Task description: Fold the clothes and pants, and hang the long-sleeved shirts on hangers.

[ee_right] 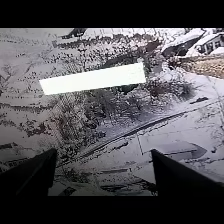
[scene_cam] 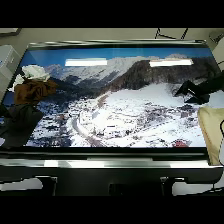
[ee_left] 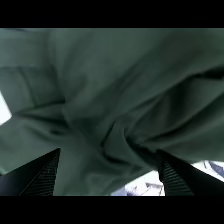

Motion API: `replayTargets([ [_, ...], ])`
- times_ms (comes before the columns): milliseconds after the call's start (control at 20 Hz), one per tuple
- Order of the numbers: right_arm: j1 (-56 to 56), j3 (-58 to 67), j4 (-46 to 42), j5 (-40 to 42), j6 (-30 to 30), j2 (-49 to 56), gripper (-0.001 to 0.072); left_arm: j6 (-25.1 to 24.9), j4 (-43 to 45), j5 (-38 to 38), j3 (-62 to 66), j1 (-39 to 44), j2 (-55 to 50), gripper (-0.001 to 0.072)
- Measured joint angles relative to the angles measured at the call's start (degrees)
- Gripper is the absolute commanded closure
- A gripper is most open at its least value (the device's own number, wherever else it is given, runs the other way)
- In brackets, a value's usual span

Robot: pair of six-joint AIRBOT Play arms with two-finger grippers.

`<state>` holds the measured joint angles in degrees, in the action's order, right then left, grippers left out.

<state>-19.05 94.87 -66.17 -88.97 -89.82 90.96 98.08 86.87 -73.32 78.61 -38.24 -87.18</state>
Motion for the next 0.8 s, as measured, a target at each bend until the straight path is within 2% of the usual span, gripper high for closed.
replayTargets([
  [250, 0.02, 0.00, 3.56, -2.14, -3.19, 0.02, 0.0043, -6.97, -6.19, 5.70, -2.36, -2.71, -5.66, -0.0013],
  [300, 0.02, 0.00, 4.07, -3.06, -3.74, 0.02, 0.0043, -7.74, -6.78, 6.19, -2.54, -2.86, -6.67, 0.0020],
  [350, 0.02, 0.00, 4.35, -4.17, -4.20, 0.02, 0.0043, -8.20, -7.15, 6.45, -2.64, -2.95, -7.39, 0.0254],
  [400, 0.02, 0.00, 4.72, -5.20, -4.68, 0.02, 0.0043, -8.55, -7.32, 6.75, -2.67, -2.97, -7.87, 0.0566],
  [450, 0.02, 0.00, 4.81, -6.08, -5.03, 0.02, 0.0044, -8.81, -7.45, 6.91, -2.73, -3.06, -8.20, 0.0685],
  [650, 0.02, 0.00, 5.25, -9.92, -6.32, 0.02, 0.0044, -9.38, -11.26, 4.92, -2.86, -2.99, -4.98, 0.0685],
  [800, 0.04, 0.00, 5.42, -11.80, -6.71, -0.02, 0.0044, -7.76, -18.23, 9.51, -2.82, -2.21, 5.03, 0.0685],
])
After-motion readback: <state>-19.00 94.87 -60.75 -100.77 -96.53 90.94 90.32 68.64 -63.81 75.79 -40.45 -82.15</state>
